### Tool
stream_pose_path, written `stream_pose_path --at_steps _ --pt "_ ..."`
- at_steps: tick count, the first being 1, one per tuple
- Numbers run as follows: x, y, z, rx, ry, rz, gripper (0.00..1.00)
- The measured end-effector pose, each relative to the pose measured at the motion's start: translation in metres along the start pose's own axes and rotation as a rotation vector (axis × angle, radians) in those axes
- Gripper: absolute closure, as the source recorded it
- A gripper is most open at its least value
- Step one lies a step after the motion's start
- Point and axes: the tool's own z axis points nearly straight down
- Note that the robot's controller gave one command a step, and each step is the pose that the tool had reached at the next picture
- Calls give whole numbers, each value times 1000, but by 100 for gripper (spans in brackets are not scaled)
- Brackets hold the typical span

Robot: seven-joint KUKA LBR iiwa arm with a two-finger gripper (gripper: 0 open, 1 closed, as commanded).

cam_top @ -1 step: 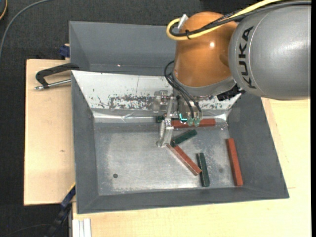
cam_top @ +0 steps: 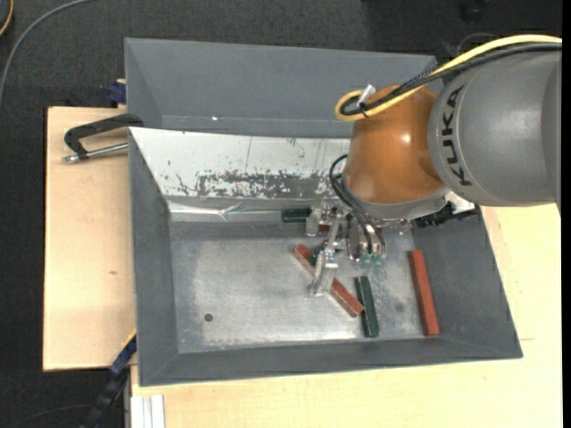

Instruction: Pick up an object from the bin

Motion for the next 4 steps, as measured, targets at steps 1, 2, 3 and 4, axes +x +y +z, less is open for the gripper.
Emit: stream_pose_path --at_steps 1,2,3,4 --pt "-11 -50 71 0 -2 33 0" --pt "-25 -17 68 -4 -6 -78 0" --pt "-26 -18 67 -4 -10 -76 100" --pt "-39 -12 -86 -5 -15 -79 100"
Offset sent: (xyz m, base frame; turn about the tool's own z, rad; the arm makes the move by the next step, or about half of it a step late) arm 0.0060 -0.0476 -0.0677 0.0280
